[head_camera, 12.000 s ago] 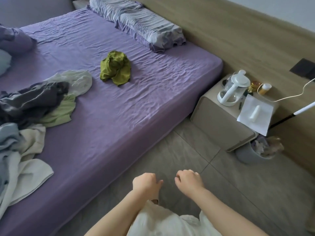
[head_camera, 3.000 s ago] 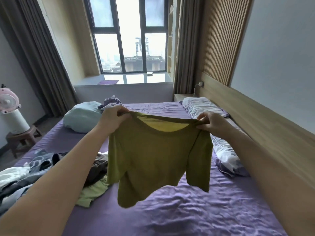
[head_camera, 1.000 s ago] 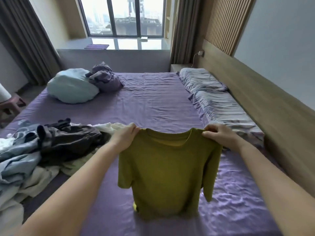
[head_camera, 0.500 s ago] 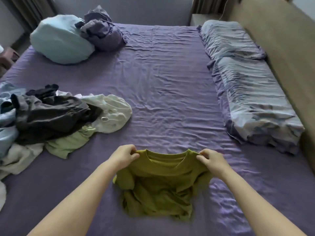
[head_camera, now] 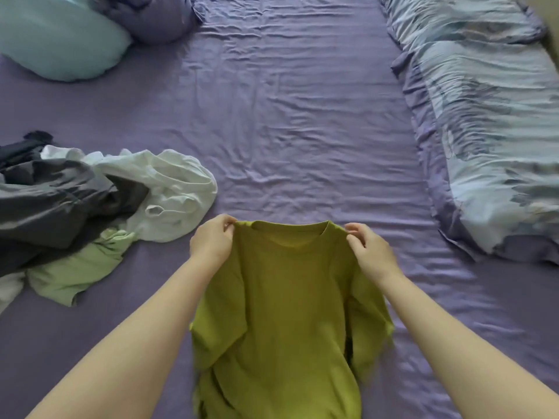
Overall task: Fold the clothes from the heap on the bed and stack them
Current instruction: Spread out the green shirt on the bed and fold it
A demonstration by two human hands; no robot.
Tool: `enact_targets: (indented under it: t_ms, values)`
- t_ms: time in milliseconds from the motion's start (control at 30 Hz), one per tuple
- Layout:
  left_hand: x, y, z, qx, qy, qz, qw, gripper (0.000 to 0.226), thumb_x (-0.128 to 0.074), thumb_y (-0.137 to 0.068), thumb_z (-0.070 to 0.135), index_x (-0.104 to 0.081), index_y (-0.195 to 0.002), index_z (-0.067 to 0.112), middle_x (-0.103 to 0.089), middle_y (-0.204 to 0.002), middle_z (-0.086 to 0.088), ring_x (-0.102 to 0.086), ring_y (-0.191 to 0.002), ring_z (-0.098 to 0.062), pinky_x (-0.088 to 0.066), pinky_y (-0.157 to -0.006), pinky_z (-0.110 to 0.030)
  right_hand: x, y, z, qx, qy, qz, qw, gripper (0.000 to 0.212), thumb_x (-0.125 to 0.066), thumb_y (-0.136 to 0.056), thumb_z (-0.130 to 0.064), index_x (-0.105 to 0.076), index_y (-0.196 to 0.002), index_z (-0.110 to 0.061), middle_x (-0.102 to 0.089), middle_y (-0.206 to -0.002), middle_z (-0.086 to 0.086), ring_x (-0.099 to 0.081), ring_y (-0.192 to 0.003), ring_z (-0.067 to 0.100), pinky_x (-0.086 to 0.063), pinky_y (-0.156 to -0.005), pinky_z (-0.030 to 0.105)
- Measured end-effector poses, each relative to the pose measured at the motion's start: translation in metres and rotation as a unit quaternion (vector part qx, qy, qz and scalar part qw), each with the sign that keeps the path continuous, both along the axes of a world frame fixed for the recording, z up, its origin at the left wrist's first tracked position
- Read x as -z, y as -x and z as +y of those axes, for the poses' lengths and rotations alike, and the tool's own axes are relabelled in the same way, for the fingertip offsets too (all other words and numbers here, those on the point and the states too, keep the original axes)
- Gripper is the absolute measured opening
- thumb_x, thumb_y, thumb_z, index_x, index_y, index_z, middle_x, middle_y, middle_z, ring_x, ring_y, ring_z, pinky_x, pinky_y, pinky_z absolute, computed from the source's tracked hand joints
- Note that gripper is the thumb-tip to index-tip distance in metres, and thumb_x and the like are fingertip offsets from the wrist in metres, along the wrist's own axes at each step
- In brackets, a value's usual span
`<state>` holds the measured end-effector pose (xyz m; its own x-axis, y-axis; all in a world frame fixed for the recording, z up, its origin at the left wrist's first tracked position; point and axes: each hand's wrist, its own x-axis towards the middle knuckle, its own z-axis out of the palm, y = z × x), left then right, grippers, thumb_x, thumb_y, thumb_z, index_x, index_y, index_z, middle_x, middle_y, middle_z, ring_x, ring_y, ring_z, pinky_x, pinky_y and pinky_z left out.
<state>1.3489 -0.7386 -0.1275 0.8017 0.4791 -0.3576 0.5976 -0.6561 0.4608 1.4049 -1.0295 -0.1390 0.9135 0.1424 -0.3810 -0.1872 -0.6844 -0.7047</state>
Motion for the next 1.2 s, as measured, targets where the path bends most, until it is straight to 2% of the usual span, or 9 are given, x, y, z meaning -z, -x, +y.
enact_targets:
  t_ms: [133, 300, 433, 567, 733, 800, 900, 1033, 1200]
  values:
    - [0.040, -0.007, -0.021, 0.055, -0.098, 0.048, 0.993, 0.036, -0.049, -0.095, 0.023, -0.054, -0.130, 0.022, -0.053, -0.130, -0.007, -0.044, -0.121, -0.031, -0.039, -0.096, -0.042, 0.038, 0.010, -0.016, -0.022, 0.076, 0.008, 0.997, 0.040, -0.055, -0.092, -0.010, -0.050, -0.132, -0.006, -0.056, -0.131, 0.013, -0.050, -0.123, 0.028, -0.037, -0.101, 0.036]
    - [0.079, -0.004, -0.080, 0.191, -0.087, -0.031, 0.977, 0.038, -0.055, -0.093, 0.024, -0.055, -0.131, 0.019, -0.049, -0.135, 0.000, -0.037, -0.129, -0.022, -0.033, -0.102, -0.037, 0.078, 0.064, -0.056, 0.042, 0.162, 0.037, 0.985, 0.047, -0.064, -0.088, -0.013, -0.050, -0.130, 0.002, -0.055, -0.131, 0.018, -0.050, -0.120, 0.034, -0.036, -0.101, 0.041]
    - [0.095, -0.033, -0.123, 0.289, -0.057, -0.067, 0.953, 0.032, -0.049, -0.097, 0.020, -0.059, -0.127, 0.018, -0.053, -0.134, 0.002, -0.041, -0.125, -0.023, -0.037, -0.097, -0.036, 0.092, 0.087, -0.068, 0.069, 0.226, 0.074, 0.969, 0.050, -0.065, -0.087, -0.030, -0.050, -0.133, -0.014, -0.058, -0.123, 0.002, -0.054, -0.114, 0.024, -0.038, -0.093, 0.038]
    - [0.102, -0.068, -0.159, 0.335, -0.083, -0.078, 0.935, 0.038, -0.048, -0.093, 0.011, -0.058, -0.129, 0.022, -0.052, -0.139, 0.004, -0.043, -0.120, -0.025, -0.036, -0.090, -0.035, 0.095, 0.080, -0.076, 0.115, 0.142, 0.023, 0.983, 0.009, -0.066, -0.086, -0.020, -0.064, -0.091, -0.012, -0.055, -0.082, 0.001, -0.059, -0.089, 0.031, -0.039, -0.074, 0.037]
    - [0.111, -0.098, -0.192, 0.410, -0.050, 0.026, 0.911, 0.063, -0.052, -0.095, 0.015, -0.025, -0.149, 0.030, -0.032, -0.149, 0.000, -0.054, -0.113, -0.030, -0.044, -0.076, -0.038, 0.093, 0.060, -0.091, 0.145, 0.074, -0.014, 0.987, 0.006, -0.052, -0.095, -0.024, -0.053, -0.094, -0.019, -0.064, -0.082, 0.007, -0.060, -0.083, 0.034, -0.043, -0.067, 0.041]
    - [0.114, -0.103, -0.197, 0.419, -0.038, 0.080, 0.904, 0.054, -0.055, -0.094, 0.021, -0.034, -0.144, 0.024, -0.039, -0.134, -0.007, -0.059, -0.104, -0.035, -0.045, -0.069, -0.038, 0.092, 0.049, -0.099, 0.113, 0.094, 0.007, 0.989, 0.014, -0.059, -0.091, -0.034, -0.057, -0.093, -0.020, -0.066, -0.083, 0.004, -0.061, -0.086, 0.030, -0.045, -0.071, 0.040]
    - [0.116, -0.109, -0.192, 0.351, -0.044, 0.045, 0.934, 0.023, -0.052, -0.095, 0.021, -0.057, -0.116, 0.014, -0.049, -0.117, -0.012, -0.058, -0.101, -0.037, -0.045, -0.076, -0.040, 0.084, 0.035, -0.113, 0.011, 0.122, 0.125, 0.985, 0.031, -0.072, -0.075, -0.049, -0.062, -0.082, -0.020, -0.066, -0.076, -0.005, -0.062, -0.079, 0.016, -0.047, -0.073, 0.036]
    - [0.107, -0.129, -0.178, 0.148, 0.063, -0.027, 0.987, 0.018, -0.050, -0.094, 0.016, -0.061, -0.108, 0.012, -0.053, -0.116, -0.015, -0.064, -0.090, -0.037, -0.049, -0.086, -0.041, 0.066, 0.019, -0.135, -0.064, 0.033, 0.325, 0.943, 0.019, -0.080, -0.072, -0.028, -0.070, -0.081, -0.015, -0.070, -0.070, -0.008, -0.064, -0.065, 0.005, -0.051, -0.064, 0.024]
    - [0.106, -0.136, -0.173, 0.105, 0.128, -0.017, 0.986, 0.020, -0.053, -0.095, 0.018, -0.060, -0.112, 0.010, -0.052, -0.120, -0.016, -0.062, -0.100, -0.033, -0.046, -0.093, -0.038, 0.046, -0.015, -0.158, 0.093, -0.019, 0.218, 0.971, 0.021, -0.078, -0.073, -0.014, -0.060, -0.079, -0.007, -0.057, -0.067, 0.005, -0.052, -0.057, 0.011, -0.037, -0.047, 0.022]
